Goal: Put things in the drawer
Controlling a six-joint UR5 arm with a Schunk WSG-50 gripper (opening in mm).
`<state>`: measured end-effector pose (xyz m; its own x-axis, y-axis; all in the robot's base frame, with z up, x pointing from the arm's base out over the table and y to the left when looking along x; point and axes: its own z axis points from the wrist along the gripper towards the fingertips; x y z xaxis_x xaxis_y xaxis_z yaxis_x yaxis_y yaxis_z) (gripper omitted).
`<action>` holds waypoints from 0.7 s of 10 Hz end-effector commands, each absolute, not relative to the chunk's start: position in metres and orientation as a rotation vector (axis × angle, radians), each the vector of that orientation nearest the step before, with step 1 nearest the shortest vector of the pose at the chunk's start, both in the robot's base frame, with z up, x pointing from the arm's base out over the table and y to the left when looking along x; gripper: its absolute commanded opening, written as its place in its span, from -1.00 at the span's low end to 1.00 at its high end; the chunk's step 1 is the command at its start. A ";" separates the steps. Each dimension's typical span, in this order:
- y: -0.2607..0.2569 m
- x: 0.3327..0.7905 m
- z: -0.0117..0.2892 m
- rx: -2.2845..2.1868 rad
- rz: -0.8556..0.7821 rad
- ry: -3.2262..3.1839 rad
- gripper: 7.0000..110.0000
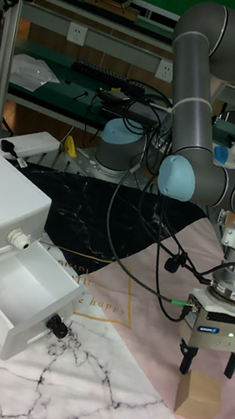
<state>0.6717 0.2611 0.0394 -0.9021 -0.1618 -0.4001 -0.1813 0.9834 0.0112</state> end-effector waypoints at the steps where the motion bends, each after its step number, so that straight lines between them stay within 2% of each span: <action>1: 0.274 0.673 0.042 -0.147 0.170 2.719 0.57; 7: 0.256 0.680 0.043 -0.167 0.063 2.696 0.57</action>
<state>0.6777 0.2617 0.0421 -0.8987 -0.1149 -0.4231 -0.1400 0.9897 0.0285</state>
